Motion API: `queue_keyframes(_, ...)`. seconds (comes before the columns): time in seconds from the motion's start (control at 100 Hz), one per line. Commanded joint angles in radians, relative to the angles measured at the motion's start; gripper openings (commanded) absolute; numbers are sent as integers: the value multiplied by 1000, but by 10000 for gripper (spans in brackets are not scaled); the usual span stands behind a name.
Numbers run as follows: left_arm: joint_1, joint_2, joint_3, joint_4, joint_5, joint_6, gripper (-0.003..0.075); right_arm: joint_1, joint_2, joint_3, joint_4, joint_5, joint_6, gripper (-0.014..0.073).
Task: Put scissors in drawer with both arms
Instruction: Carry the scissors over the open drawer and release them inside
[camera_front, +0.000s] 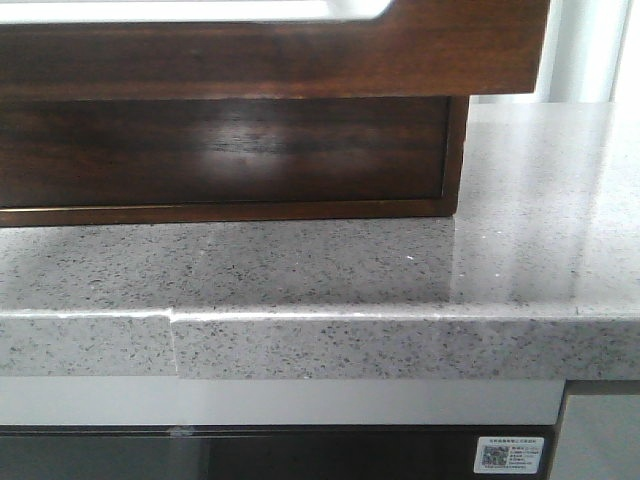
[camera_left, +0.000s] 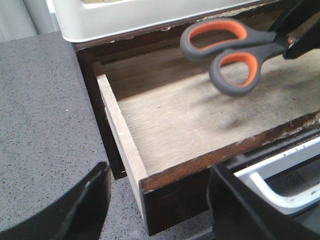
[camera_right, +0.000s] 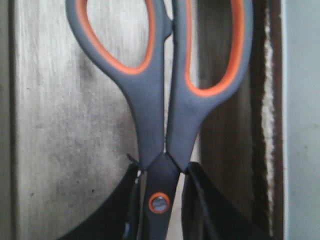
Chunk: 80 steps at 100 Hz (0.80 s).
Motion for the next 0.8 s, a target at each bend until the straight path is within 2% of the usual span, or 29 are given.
queue_keyframes(0.0, -8, 7, -25, -24, -75, -14, 407, 5, -36, -27, -23, 36, -12, -1)
queue_keyframes(0.33, -8, 7, -25, -24, -75, -14, 407, 15, -31, -27, -34, 36, -12, 13)
queue_keyframes(0.4, -8, 7, -25, -24, -75, -14, 407, 15, -31, -27, -34, 36, -12, 52)
queue_keyframes(0.59, -8, 7, -25, -24, -75, -14, 407, 15, -31, -27, -34, 36, -12, 227)
queue_keyframes(0.79, -8, 7, -25, -24, -75, -14, 407, 15, -57, -29, -34, 36, 33, 243)
